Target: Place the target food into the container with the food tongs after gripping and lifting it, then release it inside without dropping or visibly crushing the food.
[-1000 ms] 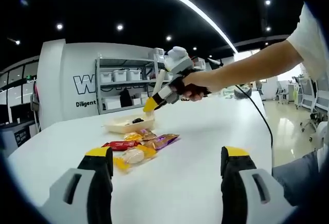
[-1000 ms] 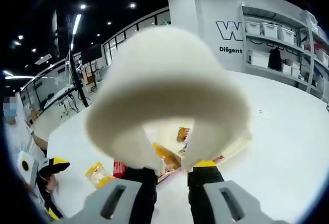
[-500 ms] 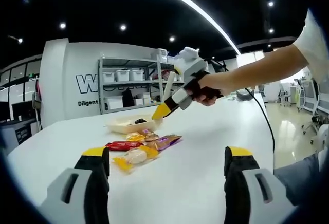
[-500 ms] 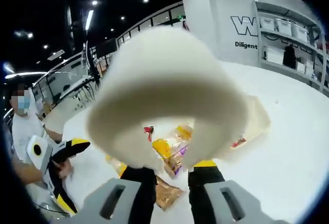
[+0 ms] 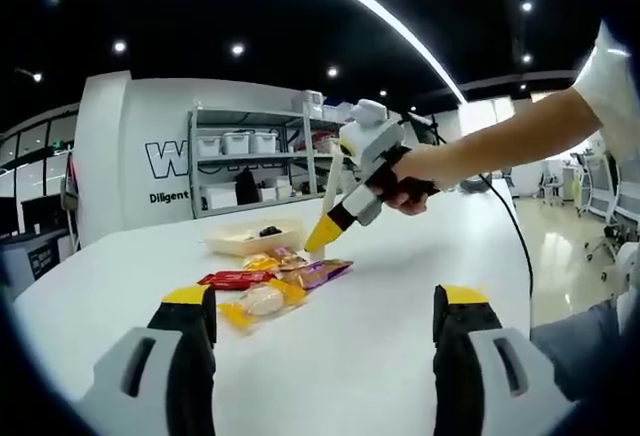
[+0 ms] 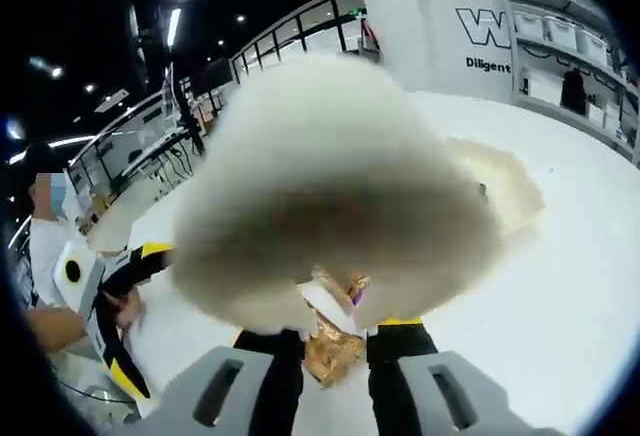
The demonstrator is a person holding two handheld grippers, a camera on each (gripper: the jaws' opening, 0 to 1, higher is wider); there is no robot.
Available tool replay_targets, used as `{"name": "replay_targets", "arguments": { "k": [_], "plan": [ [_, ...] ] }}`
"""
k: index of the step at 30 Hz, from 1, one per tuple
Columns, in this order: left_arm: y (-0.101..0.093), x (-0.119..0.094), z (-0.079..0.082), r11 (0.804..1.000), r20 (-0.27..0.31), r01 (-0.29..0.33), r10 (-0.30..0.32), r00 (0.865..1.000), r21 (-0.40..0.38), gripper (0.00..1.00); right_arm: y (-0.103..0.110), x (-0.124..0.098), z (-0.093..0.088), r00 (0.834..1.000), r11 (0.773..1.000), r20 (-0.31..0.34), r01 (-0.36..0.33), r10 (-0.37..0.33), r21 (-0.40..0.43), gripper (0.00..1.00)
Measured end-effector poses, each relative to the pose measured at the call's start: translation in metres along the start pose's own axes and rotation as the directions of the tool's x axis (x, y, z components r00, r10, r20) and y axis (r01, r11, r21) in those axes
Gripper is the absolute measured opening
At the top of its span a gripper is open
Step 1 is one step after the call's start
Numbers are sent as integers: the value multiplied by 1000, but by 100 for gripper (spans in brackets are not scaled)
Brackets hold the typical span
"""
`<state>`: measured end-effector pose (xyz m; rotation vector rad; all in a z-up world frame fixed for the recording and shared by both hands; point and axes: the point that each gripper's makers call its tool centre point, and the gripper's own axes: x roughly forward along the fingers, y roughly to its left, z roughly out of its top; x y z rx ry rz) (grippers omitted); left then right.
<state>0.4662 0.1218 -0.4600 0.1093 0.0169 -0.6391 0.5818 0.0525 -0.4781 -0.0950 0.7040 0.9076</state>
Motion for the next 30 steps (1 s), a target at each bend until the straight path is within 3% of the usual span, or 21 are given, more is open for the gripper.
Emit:
{"name": "replay_targets", "arguments": {
  "k": [8,13,19,30],
  "plan": [
    [-1,-1,0,1000,-5,-1,1,1000,6,87,0,-14,-10,999,999,-24,28,-28,-27,16],
    [-3,-1,-1,1000,-11,0,0,1000,10,87,4,-27,-22,999,1000,-45,23,-22,15,16],
    [-5,-1,0,1000,-10,13,-13,1000,15,86,4,-44,-28,999,999,-35,41,-41,8,18],
    [-9,-3,2,999,-4,19,-19,1000,26,85,24,-42,-25,999,999,-12,37,-37,-12,20]
  ]
}}
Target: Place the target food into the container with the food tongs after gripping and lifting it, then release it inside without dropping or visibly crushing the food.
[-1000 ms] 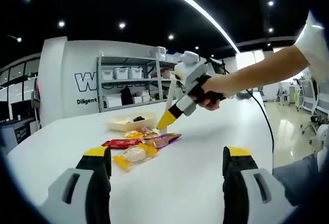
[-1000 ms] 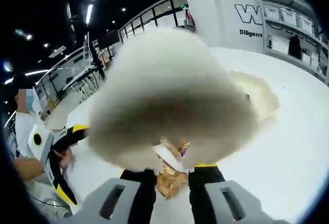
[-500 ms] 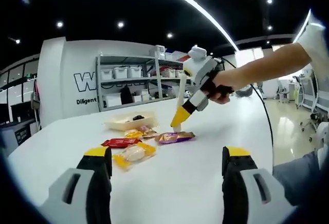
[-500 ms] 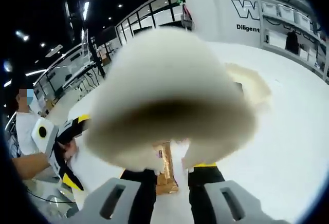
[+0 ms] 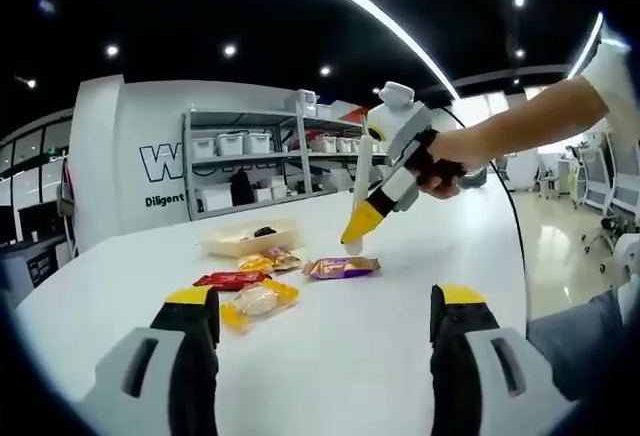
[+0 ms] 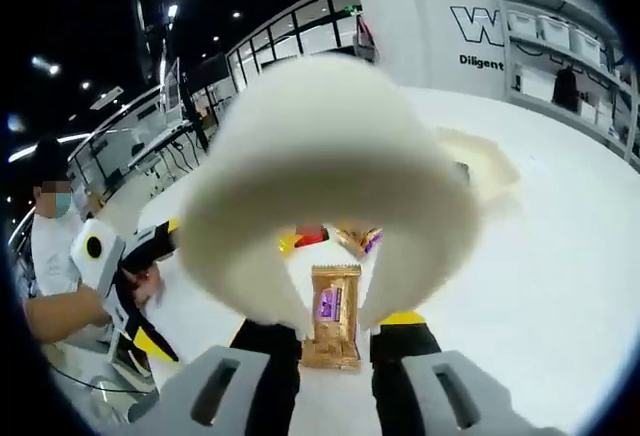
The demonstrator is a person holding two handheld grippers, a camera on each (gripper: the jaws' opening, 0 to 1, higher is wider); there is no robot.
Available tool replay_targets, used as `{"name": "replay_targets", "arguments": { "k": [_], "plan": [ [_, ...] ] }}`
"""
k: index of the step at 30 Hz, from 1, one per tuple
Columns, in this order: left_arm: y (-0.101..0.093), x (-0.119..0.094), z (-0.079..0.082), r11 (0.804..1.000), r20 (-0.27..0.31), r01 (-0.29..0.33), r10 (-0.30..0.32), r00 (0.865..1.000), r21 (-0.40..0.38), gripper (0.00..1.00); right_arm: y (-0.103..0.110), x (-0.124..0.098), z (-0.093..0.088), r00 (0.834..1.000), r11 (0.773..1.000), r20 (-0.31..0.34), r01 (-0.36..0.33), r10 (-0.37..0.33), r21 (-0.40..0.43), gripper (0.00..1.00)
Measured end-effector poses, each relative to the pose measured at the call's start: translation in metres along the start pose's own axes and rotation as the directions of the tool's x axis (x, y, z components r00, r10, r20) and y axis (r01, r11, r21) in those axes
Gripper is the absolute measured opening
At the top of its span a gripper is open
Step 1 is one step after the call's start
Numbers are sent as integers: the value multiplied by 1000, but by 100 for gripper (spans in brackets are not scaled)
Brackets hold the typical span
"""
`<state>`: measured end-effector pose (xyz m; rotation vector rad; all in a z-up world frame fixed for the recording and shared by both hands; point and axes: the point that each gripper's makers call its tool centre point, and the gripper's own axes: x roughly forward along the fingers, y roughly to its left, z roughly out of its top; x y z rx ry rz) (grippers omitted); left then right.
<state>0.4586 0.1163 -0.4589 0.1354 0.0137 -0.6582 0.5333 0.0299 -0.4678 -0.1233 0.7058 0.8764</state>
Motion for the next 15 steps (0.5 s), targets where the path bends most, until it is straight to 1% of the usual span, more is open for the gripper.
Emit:
{"name": "replay_targets", "arguments": {
  "k": [3,6,8,11,14,15],
  "plan": [
    [0,0,0,1000,0,-1,1,1000,1,85,5,6,-3,1000,1000,-14,3,-4,-27,21],
    [1,0,-1,1000,0,1,-1,1000,4,85,1,10,-2,1000,999,-16,19,-19,-41,21],
    [2,1,-1,1000,1,5,-5,1000,-1,85,0,11,0,1000,999,-1,21,-21,-38,22],
    [2,1,-1,1000,3,6,-6,1000,-1,85,2,14,-2,1000,1000,-1,17,-17,-21,22],
    [0,0,0,1000,6,9,-9,1000,1,85,2,16,-4,999,998,-11,31,-31,-61,23],
    [-1,0,1,1000,7,9,-9,1000,0,84,2,17,-5,999,998,-12,30,-31,-57,23]
  ]
}}
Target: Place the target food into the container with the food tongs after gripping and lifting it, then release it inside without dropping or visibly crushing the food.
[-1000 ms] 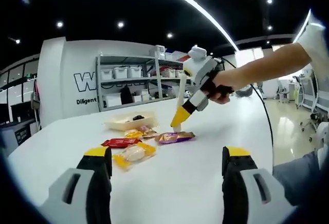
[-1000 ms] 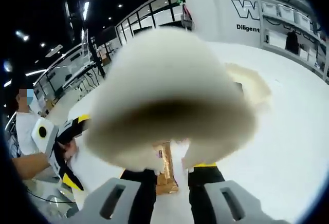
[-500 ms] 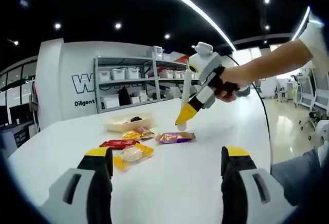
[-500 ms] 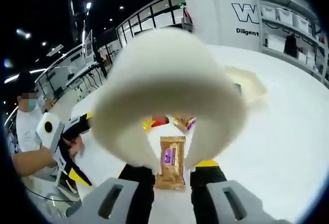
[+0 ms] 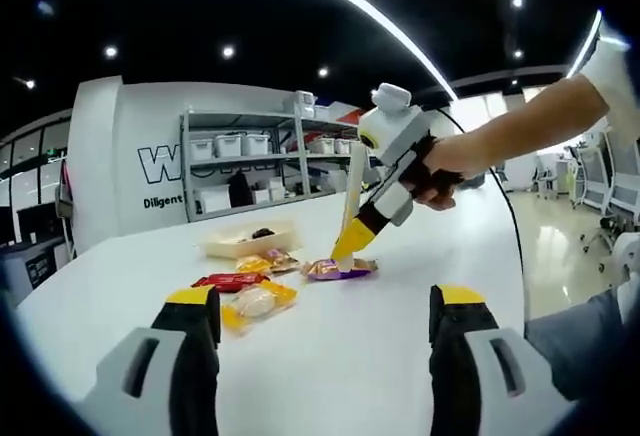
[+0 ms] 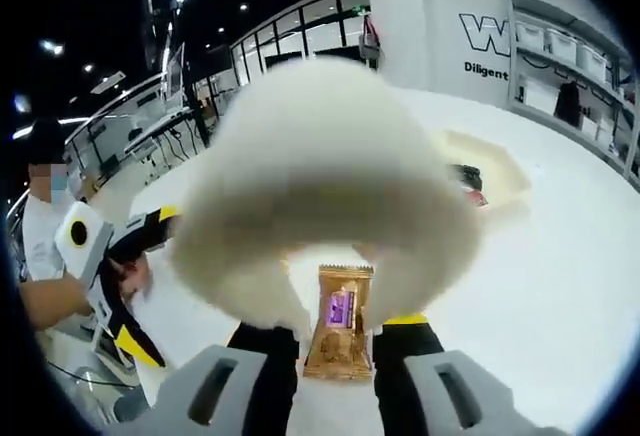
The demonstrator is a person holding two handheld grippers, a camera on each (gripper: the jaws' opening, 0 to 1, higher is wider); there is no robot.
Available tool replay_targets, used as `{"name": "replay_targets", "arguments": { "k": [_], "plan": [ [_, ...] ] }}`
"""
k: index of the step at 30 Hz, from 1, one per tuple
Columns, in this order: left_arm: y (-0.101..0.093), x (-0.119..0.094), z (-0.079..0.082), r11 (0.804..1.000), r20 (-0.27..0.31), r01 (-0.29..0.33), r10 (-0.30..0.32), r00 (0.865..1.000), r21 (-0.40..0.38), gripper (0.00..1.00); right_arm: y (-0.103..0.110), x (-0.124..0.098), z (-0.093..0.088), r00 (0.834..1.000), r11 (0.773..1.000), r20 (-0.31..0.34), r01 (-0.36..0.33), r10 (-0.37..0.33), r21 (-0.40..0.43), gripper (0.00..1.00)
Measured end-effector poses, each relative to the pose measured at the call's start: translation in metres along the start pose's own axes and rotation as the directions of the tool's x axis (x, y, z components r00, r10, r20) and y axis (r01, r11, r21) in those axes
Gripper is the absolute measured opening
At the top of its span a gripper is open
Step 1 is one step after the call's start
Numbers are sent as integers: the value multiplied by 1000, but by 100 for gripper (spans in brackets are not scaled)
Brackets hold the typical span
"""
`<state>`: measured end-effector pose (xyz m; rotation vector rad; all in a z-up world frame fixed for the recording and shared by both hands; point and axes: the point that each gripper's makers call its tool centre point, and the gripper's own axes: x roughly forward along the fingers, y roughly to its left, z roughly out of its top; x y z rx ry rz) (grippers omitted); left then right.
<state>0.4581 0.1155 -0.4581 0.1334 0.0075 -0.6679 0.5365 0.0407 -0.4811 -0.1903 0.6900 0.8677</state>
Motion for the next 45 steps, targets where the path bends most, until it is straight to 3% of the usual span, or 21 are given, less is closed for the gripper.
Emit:
{"name": "replay_targets", "arguments": {
  "k": [5,7,12,20,30,38,45],
  "plan": [
    [-1,0,1,1000,1,1,-1,1000,3,84,-2,2,0,1000,1000,1,0,0,-9,20],
    [0,0,0,1000,2,4,-4,1000,1,83,-2,3,-1,1000,997,4,6,-5,-75,19],
    [-3,0,0,1000,-1,8,-8,1000,4,82,-1,0,-3,999,998,-20,30,-31,-62,12],
    [-2,1,-1,1000,-5,11,-10,1000,3,81,1,-1,0,999,997,-1,48,-48,-59,12],
    [-4,0,1,1000,2,9,-9,1000,3,79,-24,-21,39,992,998,104,63,-65,18,13],
    [0,0,0,1000,2,0,0,1000,0,80,-53,-26,65,986,994,129,99,-103,41,13],
    [8,1,-1,999,-1,-31,31,1000,-21,89,-64,-17,83,985,994,134,105,-109,33,14]
  ]
}}
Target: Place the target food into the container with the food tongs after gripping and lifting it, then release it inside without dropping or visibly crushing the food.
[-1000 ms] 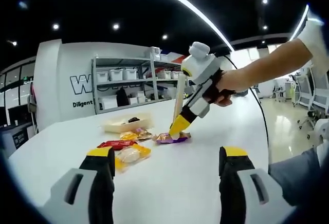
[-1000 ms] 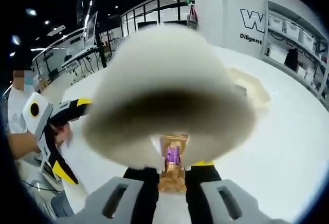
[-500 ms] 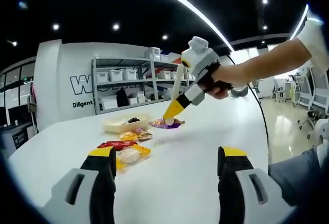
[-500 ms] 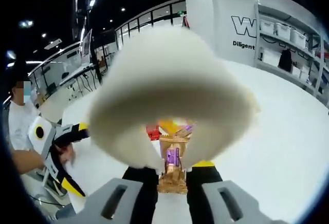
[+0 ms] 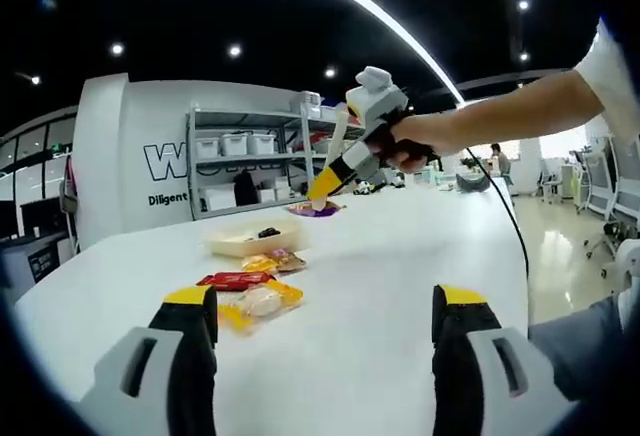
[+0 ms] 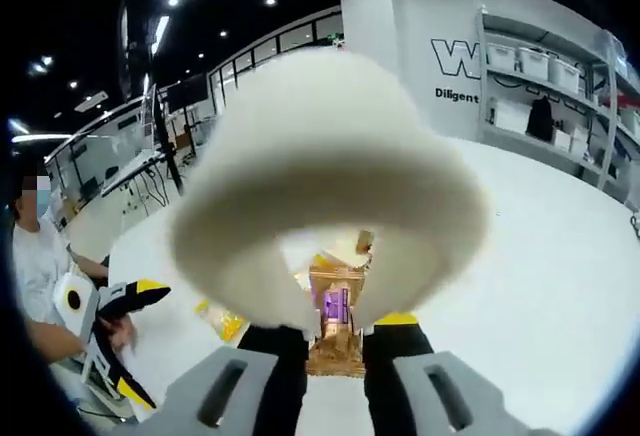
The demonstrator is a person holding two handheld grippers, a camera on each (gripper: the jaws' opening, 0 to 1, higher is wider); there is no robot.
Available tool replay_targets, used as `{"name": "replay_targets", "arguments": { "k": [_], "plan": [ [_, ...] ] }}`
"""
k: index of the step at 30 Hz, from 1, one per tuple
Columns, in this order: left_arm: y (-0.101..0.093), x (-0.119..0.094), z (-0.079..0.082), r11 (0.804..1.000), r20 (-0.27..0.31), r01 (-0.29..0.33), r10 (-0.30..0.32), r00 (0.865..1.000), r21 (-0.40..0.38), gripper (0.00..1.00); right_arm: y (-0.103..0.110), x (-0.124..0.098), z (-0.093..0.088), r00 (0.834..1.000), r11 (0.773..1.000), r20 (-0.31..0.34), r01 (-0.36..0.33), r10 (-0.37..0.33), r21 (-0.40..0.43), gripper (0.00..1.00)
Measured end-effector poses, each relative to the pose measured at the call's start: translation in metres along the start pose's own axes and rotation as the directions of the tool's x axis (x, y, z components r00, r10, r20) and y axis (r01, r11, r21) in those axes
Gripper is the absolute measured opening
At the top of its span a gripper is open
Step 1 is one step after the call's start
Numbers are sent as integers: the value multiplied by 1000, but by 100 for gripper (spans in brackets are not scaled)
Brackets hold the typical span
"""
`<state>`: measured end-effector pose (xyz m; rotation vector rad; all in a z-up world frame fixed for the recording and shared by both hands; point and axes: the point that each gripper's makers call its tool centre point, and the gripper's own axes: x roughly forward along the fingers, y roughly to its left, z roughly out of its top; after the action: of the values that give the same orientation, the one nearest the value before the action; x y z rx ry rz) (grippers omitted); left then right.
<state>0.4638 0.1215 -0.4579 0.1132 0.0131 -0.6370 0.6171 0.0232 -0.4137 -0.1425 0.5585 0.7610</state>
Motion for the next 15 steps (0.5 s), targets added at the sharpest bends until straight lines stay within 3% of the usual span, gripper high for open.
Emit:
{"name": "replay_targets", "arguments": {
  "k": [4,9,15],
  "plan": [
    [1,0,1,1000,3,-5,5,1000,-5,93,-2,6,6,1000,1000,6,-7,7,4,14],
    [1,-2,6,1000,33,-13,13,999,-1,92,-9,16,10,1000,1000,3,0,0,6,13],
    [1,-2,3,1000,23,-9,8,1000,10,91,-20,31,14,1000,1000,-7,13,-13,8,13]
  ]
}}
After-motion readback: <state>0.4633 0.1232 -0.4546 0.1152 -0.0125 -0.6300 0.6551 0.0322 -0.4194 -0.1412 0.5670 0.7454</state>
